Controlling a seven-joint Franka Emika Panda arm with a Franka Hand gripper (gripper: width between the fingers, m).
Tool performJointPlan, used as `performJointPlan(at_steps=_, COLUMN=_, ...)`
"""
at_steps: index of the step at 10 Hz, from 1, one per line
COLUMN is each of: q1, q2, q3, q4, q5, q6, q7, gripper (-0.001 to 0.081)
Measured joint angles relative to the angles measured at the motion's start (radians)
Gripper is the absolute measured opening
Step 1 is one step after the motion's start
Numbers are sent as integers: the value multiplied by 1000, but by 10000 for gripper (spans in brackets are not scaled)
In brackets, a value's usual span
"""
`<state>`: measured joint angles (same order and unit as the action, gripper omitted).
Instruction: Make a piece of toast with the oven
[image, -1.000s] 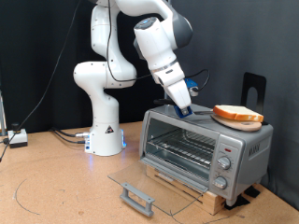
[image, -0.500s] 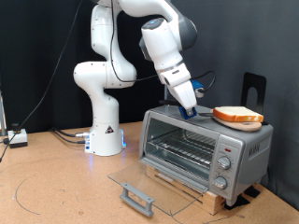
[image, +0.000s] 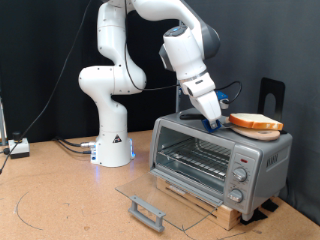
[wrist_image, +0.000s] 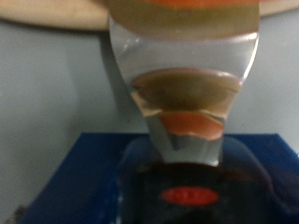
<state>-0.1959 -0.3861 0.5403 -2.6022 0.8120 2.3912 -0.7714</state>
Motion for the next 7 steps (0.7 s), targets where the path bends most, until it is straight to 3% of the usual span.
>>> performJointPlan(at_steps=5, q1=3, q2=0, q3=3, q4=23, q5=24, q6=0, q7=3, gripper=406)
performJointPlan(at_steps=7, q1=3, q2=0, q3=-9, q4=26, q5=79, q6=0, q7=-15, gripper=406)
